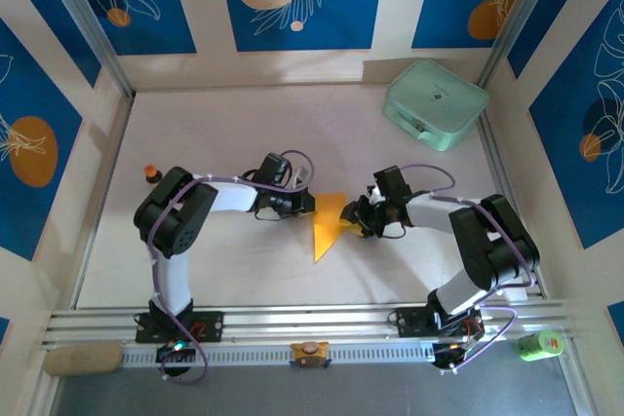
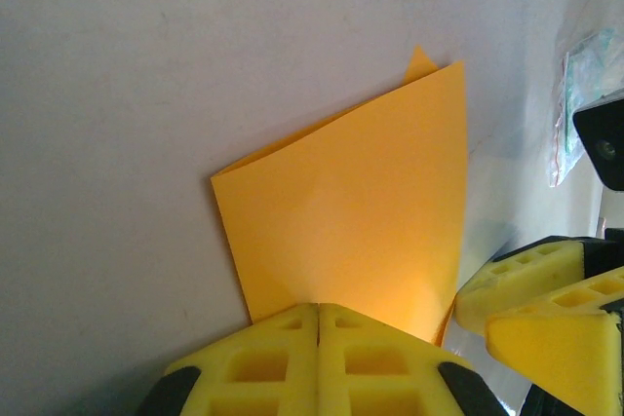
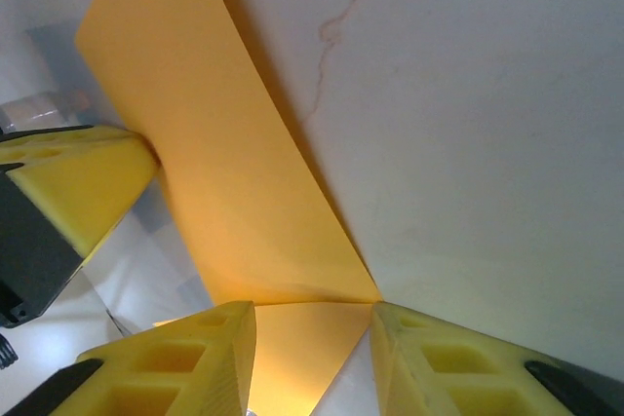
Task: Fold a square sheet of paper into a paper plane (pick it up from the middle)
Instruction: Fold the wing for the fifth time at the center of the table.
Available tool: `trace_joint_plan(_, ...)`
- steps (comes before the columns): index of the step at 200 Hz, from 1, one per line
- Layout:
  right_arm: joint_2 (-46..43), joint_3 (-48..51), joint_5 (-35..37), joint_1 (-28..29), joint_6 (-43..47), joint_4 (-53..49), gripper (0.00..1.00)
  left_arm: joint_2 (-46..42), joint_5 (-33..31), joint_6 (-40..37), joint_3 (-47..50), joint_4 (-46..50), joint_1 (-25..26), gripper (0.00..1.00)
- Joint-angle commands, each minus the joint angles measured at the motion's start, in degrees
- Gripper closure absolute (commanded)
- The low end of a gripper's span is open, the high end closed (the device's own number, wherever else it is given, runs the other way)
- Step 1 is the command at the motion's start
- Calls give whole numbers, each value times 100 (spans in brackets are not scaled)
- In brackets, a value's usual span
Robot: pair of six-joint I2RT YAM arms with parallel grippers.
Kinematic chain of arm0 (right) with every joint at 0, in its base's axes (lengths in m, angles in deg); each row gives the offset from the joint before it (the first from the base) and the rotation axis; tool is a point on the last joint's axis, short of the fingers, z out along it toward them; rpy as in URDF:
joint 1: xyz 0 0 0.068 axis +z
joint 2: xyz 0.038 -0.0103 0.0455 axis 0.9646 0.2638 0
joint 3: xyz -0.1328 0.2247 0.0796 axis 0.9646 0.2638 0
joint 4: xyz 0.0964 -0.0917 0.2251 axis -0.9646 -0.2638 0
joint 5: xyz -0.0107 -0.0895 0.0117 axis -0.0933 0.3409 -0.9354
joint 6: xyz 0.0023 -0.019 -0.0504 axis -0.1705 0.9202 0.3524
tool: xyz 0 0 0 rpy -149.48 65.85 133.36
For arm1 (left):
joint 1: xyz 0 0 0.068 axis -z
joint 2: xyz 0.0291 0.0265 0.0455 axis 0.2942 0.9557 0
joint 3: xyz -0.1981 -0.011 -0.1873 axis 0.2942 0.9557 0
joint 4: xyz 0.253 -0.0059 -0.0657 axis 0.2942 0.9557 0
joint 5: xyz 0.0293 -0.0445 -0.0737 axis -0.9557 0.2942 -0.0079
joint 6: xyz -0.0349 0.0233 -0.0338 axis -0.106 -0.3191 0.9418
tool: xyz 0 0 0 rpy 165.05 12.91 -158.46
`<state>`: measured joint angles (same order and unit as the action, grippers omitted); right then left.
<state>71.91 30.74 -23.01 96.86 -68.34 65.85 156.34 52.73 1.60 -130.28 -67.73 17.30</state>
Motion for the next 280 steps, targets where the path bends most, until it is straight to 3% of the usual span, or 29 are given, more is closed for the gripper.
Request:
trace_joint_plan(1,73,-145,190,44,61,-508,63,56,174,-47,156,406,65,96)
trace_joint_plan(57,9,-299,387,114,37,-698,63,33,159,-32,173,404,65,96)
trace_joint_plan(170,134,-292,-521,-50,240,166,63,33,165,-19,163,397,65,97)
trace_joint_plan(217,134,-725,195,-241,990,-811,62,20,157,-29,175,421,65,96)
trace_joint_plan(280,623,-856,-204,-391,1130,-666,63,24,150,-21,165,432,65,97)
